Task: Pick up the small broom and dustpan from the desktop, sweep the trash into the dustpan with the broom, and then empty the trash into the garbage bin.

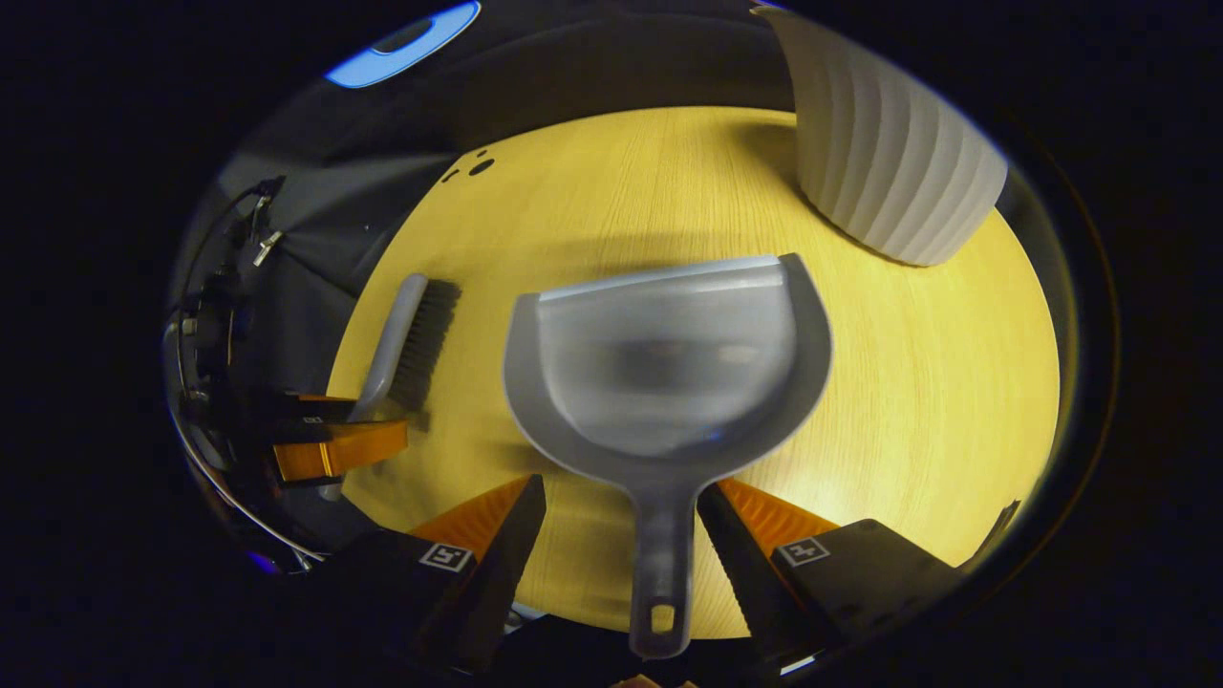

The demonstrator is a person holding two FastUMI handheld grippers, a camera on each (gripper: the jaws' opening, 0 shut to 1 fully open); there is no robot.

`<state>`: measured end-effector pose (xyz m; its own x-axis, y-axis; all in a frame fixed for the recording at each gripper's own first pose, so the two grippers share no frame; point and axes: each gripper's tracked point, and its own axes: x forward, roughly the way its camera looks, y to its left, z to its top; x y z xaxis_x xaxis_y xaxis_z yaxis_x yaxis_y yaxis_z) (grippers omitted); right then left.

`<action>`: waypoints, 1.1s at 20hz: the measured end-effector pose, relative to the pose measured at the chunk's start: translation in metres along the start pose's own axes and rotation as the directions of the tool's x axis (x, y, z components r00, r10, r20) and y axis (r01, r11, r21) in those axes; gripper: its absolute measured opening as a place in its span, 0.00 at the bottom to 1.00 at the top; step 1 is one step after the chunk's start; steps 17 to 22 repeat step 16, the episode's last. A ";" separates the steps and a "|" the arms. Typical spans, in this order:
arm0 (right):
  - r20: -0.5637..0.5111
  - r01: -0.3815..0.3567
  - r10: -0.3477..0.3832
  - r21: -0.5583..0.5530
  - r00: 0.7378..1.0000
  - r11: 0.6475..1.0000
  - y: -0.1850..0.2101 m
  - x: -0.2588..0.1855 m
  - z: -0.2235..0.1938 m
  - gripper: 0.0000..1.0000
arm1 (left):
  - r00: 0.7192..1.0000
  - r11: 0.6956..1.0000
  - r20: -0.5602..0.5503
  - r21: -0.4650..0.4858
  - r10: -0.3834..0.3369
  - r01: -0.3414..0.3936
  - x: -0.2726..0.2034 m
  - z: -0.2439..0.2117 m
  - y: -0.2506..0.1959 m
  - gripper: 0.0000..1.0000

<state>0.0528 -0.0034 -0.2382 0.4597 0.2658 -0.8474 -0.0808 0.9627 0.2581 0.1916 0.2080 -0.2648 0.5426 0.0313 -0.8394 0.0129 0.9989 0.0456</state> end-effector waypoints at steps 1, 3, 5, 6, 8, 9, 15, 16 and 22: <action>0.022 -0.003 0.003 -0.010 1.000 1.000 0.000 -0.011 0.004 0.99 | 1.000 1.000 0.026 -0.004 0.004 -0.004 -0.011 0.000 -0.001 0.96; 0.081 0.000 0.003 -0.037 0.997 0.999 -0.001 -0.034 0.015 0.99 | 0.996 1.000 0.089 -0.009 0.012 -0.011 -0.035 0.001 -0.003 0.96; 0.162 0.009 0.000 -0.060 0.987 0.998 -0.001 -0.066 0.033 0.99 | 0.984 0.999 0.176 -0.030 0.019 -0.014 -0.061 0.004 -0.006 0.96; 0.210 0.014 0.001 -0.066 0.978 0.998 0.002 -0.079 0.041 0.99 | 0.973 0.999 0.230 -0.050 0.027 -0.016 -0.075 0.006 -0.008 0.96; 0.318 0.022 0.003 -0.075 0.948 0.997 0.005 -0.114 0.060 0.99 | 0.938 0.997 0.345 -0.076 0.022 0.005 -0.105 0.010 -0.018 0.96; 0.375 0.027 0.005 -0.080 0.927 0.996 0.007 -0.132 0.069 0.99 | 0.916 0.996 0.402 -0.085 0.016 0.020 -0.121 0.012 -0.025 0.95; 0.622 0.076 0.031 -0.144 0.783 0.987 0.019 -0.197 0.088 0.98 | 0.658 0.995 0.752 -0.086 0.039 0.040 -0.235 0.028 -0.048 0.96; 0.644 0.088 0.026 -0.144 0.765 0.986 0.018 -0.205 0.086 0.98 | 0.606 0.997 0.793 -0.078 0.055 0.013 -0.256 0.030 -0.049 0.96; 0.644 0.088 0.026 -0.144 0.765 0.986 0.018 -0.205 0.086 0.98 | 0.606 0.997 0.793 -0.078 0.055 0.013 -0.256 0.030 -0.049 0.96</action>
